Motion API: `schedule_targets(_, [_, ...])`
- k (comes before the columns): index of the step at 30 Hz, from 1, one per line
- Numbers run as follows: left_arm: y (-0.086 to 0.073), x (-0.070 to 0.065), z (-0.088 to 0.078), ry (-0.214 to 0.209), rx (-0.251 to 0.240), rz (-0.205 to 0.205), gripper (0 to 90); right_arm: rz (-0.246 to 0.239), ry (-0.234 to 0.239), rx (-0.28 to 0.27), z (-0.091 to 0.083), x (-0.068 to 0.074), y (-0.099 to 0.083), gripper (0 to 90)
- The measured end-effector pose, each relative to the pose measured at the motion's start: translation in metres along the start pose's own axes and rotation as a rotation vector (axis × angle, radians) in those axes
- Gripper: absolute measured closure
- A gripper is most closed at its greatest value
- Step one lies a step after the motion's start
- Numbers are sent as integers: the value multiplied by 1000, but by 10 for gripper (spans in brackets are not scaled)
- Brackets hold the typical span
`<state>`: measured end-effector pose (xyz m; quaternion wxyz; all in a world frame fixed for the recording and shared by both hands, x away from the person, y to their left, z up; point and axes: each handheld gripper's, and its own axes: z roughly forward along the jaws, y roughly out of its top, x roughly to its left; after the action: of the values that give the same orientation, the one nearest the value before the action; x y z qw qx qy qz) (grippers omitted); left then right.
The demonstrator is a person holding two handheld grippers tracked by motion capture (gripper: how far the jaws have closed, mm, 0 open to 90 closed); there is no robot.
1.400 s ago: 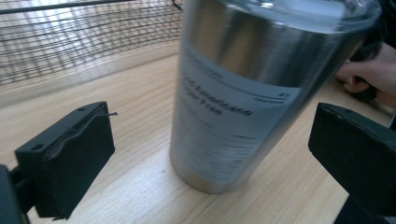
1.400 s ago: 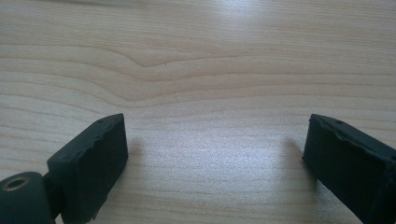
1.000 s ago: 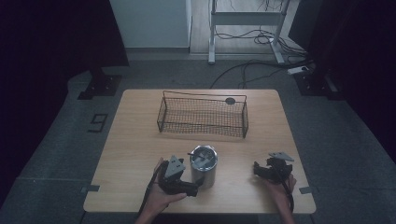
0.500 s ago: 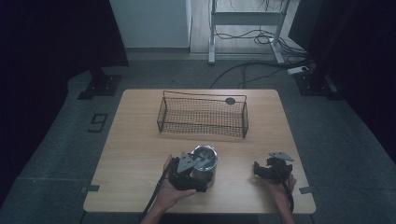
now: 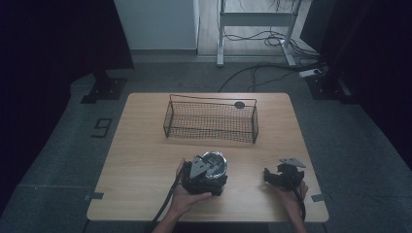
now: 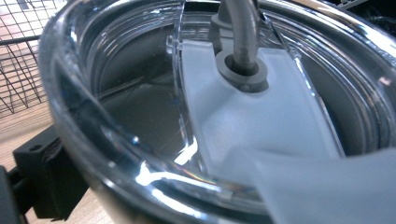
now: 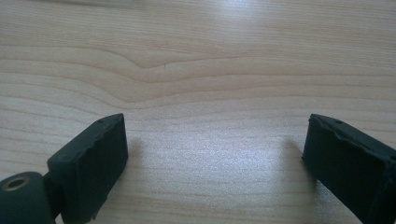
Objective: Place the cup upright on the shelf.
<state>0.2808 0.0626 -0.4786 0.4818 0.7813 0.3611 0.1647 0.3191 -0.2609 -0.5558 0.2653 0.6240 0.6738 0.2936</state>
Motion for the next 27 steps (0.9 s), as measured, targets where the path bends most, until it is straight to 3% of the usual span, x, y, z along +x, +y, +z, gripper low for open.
schedule_targets(13, [-3,0,-2,-5,-30,33,26,-1,0,0,0,0,0,64])
schedule_targets(20, [2,7,-12,-24,-63,-5,30,3,-1,0,0,0,0,66])
schedule_targets(27, [11,12,-23,-15,-74,-26,30,5,-2,-1,0,0,0,69])
